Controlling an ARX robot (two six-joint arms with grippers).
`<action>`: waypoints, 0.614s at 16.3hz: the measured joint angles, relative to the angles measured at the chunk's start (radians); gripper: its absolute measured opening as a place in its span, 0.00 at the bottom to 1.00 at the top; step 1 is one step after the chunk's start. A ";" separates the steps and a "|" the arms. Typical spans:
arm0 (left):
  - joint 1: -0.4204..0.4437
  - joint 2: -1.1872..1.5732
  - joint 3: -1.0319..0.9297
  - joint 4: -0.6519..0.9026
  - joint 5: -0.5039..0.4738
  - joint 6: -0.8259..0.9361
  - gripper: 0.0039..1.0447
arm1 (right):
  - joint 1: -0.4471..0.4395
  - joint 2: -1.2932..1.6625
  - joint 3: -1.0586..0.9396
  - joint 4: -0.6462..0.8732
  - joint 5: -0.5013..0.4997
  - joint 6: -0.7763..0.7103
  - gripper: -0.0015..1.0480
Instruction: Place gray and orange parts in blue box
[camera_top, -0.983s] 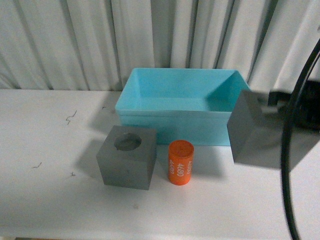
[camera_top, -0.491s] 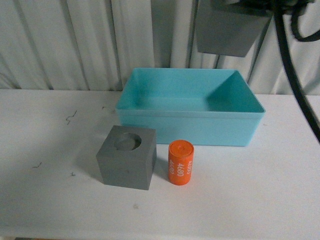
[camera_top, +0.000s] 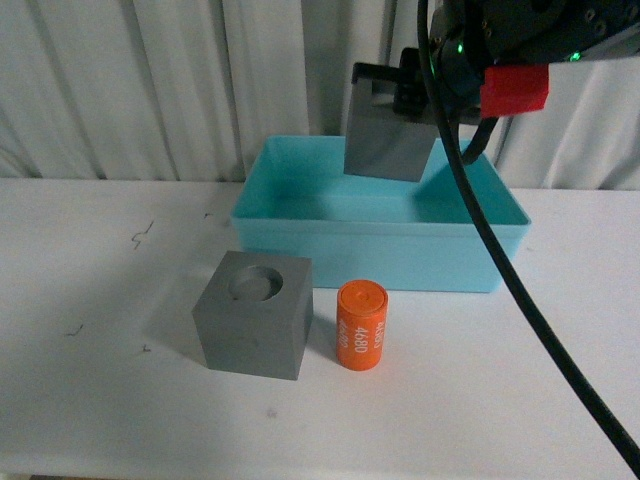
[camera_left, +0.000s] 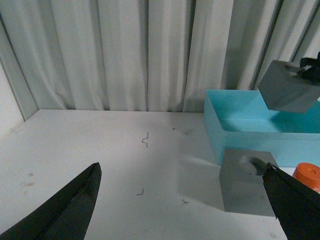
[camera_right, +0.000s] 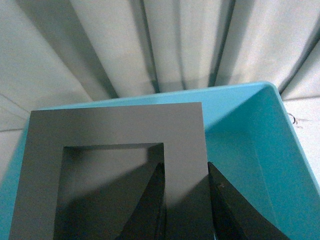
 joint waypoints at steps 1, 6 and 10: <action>0.000 0.000 0.000 0.000 0.000 0.000 0.94 | -0.009 0.028 0.016 -0.016 0.001 0.002 0.18; 0.000 0.000 0.000 0.000 0.000 0.000 0.94 | -0.052 0.112 0.103 -0.044 -0.005 0.002 0.18; 0.000 0.000 0.000 0.000 0.000 0.000 0.94 | -0.070 0.161 0.152 -0.076 -0.006 0.001 0.18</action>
